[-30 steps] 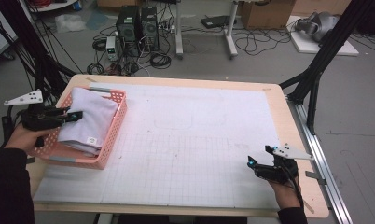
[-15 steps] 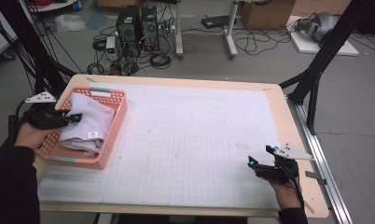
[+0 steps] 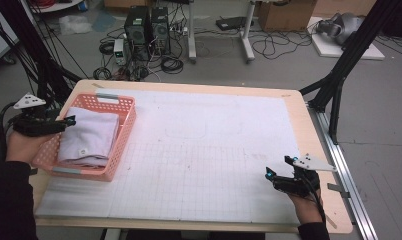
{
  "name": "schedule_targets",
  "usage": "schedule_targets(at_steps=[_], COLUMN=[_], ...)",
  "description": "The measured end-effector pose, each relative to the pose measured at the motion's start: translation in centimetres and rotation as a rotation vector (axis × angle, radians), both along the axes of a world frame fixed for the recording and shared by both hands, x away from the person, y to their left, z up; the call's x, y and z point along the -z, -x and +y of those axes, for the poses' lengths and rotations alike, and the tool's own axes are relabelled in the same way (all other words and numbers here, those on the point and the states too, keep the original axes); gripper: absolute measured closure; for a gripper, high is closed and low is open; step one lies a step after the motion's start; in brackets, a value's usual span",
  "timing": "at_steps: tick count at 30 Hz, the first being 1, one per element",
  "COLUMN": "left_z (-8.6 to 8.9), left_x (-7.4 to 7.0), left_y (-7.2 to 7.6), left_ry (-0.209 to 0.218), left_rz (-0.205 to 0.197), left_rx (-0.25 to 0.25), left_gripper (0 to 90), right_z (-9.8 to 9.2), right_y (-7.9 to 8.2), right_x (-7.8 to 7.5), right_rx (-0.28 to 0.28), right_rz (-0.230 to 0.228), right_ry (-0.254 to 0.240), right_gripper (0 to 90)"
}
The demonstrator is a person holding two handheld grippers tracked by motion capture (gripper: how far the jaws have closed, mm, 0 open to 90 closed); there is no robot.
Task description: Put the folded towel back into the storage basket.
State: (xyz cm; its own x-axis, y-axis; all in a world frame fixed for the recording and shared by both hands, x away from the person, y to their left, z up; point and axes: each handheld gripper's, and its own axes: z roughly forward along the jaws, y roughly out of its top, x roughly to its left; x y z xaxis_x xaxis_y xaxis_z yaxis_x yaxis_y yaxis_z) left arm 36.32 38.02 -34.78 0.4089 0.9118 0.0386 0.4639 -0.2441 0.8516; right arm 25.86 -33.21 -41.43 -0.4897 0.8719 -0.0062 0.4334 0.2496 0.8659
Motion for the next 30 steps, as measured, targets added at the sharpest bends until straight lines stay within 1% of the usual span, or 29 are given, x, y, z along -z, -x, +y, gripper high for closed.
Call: schedule_targets(at_steps=[1,2,3,4,5,6,7,8,9,11,12,13,14,15,16,17,18,21,22,23,25,26,27,28,30], left_z=[-0.5,-0.5,-1.3,-1.6,-1.9,-1.9,-2.4,-2.6,-2.8,-3.1,-3.2,-3.3,-3.3,-3.6,-3.8,-4.0,-4.1,-4.5,-4.6,-4.8,-5.2,-5.3,-5.4,-5.4,-5.0], left_x=[0.1,0.1,0.5,0.7,1.0,1.0,1.7,2.0,2.3,3.0,3.4,3.7,3.7,4.4,4.7,4.9,5.1,5.6,5.8,6.0,6.2,6.3,6.2,6.0,5.8], left_y=[0.0,0.0,-0.3,-0.6,-0.8,-0.8,-1.3,-1.6,-1.8,-2.3,-2.5,-2.7,-2.7,-3.1,-3.3,-3.5,-3.6,-4.0,-4.1,-4.2,-4.3,-4.3,-4.2,-4.2,-4.1], left_ry=[-0.002,-0.002,-0.019,-0.030,-0.030,-0.030,-0.049,-0.058,-0.068,-0.103,-0.111,-0.120,-0.120,-0.130,-0.134,-0.141,-0.137,-0.116,-0.114,-0.106,-0.071,-0.061,-0.071,-0.080,-0.065], left_rz=[0.002,0.002,0.014,0.020,0.031,0.031,0.057,0.070,0.085,0.119,0.138,0.155,0.155,0.195,0.208,0.211,0.211,0.212,0.217,0.212,0.197,0.186,0.174,0.157,0.155], left_rx=[0.010,0.010,0.010,-0.004,-0.012,-0.012,-0.027,-0.039,-0.060,-0.102,-0.117,-0.127,-0.127,-0.122,-0.121,-0.117,-0.121,-0.105,-0.091,-0.076,-0.021,0.004,0.014,0.006,-0.027], left_gripper=[39.5,40.9,42.4,45.3,46.7,47.7,49.5,49.6,49.6,48.5,47.5,46.6,45.4,43.9,42.4,41.1,40.0,38.6,38.8,39.1,42.2,43.0,44.5,45.4,43.9], right_z=[0.0,0.0,0.1,0.1,0.1,0.2,0.2,0.2,0.1,0.0,0.1,0.0,0.0,0.0,0.1,0.1,0.1,0.1,0.1,0.2,0.2,0.2,0.2,0.1,0.0], right_y=[0.0,0.0,0.0,0.0,0.0,0.0,0.0,0.0,0.0,0.0,0.0,0.0,0.0,0.0,0.0,0.0,0.0,-0.1,-0.1,-0.1,-0.1,-0.1,-0.1,-0.1,0.0], right_x=[0.0,0.0,0.0,0.0,0.0,0.0,-0.1,-0.1,-0.1,0.0,0.0,0.0,0.0,0.0,0.0,0.0,0.0,0.0,0.1,0.1,0.1,0.1,0.1,0.1,0.0], right_rx=[0.000,-0.001,-0.002,-0.002,-0.003,-0.006,-0.007,-0.006,-0.006,-0.002,0.000,-0.005,-0.005,-0.006,-0.005,-0.004,-0.004,-0.005,-0.006,-0.007,-0.010,-0.011,-0.010,-0.010,-0.007], right_rz=[0.001,-0.001,-0.002,-0.001,0.002,0.001,-0.001,-0.001,0.000,0.002,0.007,0.005,0.004,0.004,0.003,0.004,0.004,0.004,0.003,0.004,0.005,0.004,0.005,0.005,0.004], right_ry=[-0.001,0.000,-0.001,-0.001,0.000,0.002,0.001,0.002,0.001,-0.001,-0.003,0.001,0.000,0.001,0.000,0.000,0.002,0.003,0.002,0.001,0.006,0.006,0.006,0.005,-0.001], right_gripper=[18.0,18.0,18.0,18.0,18.0,18.0,18.0,18.0,18.0,18.0,18.0,18.0,18.0,18.0,18.0,17.9,18.0,18.0,17.9,18.0,18.0,18.0,18.0,18.0,18.0])
